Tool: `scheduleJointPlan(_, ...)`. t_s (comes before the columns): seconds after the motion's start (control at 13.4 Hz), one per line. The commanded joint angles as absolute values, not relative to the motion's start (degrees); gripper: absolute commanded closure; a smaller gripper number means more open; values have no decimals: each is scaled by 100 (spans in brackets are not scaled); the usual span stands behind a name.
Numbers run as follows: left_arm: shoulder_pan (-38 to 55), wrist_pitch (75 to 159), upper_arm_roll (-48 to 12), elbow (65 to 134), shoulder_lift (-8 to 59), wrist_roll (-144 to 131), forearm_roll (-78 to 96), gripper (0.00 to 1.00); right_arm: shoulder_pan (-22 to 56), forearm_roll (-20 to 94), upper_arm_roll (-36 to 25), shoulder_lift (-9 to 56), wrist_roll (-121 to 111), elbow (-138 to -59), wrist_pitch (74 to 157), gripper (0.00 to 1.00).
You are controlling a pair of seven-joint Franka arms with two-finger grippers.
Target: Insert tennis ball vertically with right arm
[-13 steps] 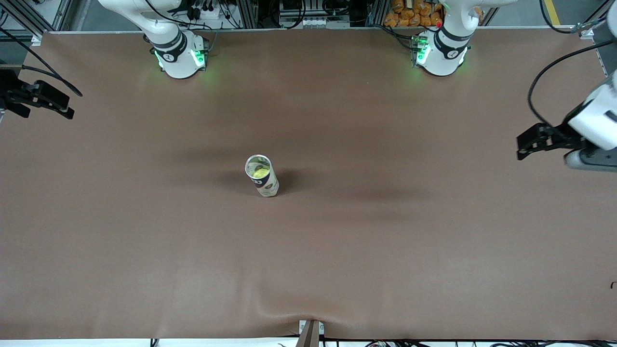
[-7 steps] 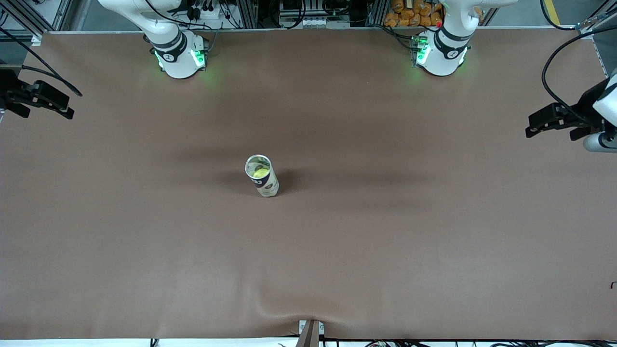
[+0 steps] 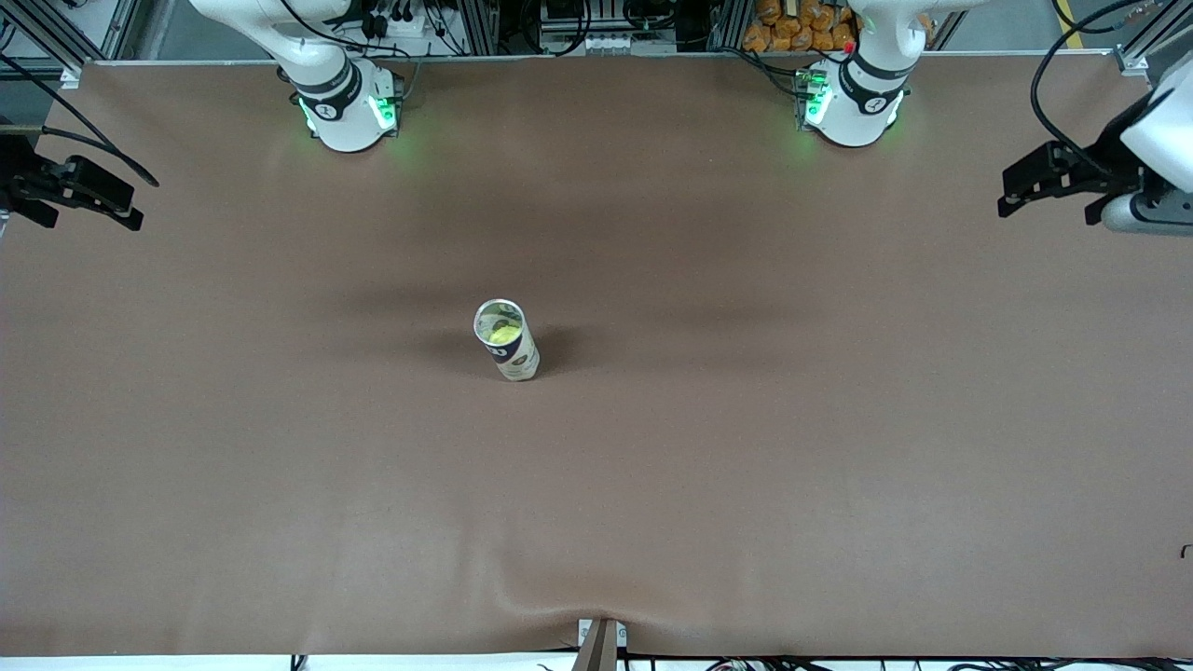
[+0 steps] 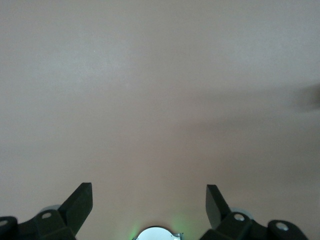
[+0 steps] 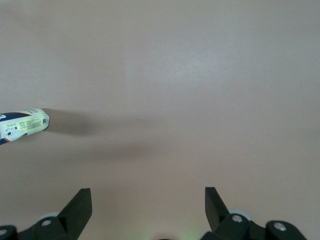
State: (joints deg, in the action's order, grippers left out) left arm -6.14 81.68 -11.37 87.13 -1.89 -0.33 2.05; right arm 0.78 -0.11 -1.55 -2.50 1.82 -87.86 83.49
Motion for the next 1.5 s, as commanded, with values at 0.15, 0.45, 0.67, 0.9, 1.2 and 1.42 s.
scheduleJointPlan(0.15, -861, 8279, -1292, 9079, -580, -131, 255, 0, 9, -18, -114, -422, 149, -8938, 8367, 0)
scheduleJointPlan(0.45, -879, 8279, -1275, 9299, -747, -579, 229, 0, 9, -9, -114, -422, 149, -8947, 8367, 0)
scheduleJointPlan(0.67, -844, 8297, -1266, 9325, -879, -667, -104, 0, 9, -18, -114, -422, 149, -8947, 8367, 0)
scheduleJointPlan(0.9, -817, 8420, -1266, 9281, -879, -879, -273, 0, 9, -17, -114, -422, 149, -8947, 8367, 0)
scheduleJointPlan(1.2, -844, 8402, -1239, 9202, -721, -589, -193, 0, 18, -9, -114, -413, 158, -8947, 8358, 0)
scheduleJointPlan(1.42, -861, 8376, -1239, 8974, -546, -353, -193, 0, 17, -9, -114, -422, 158, -8947, 8350, 0)
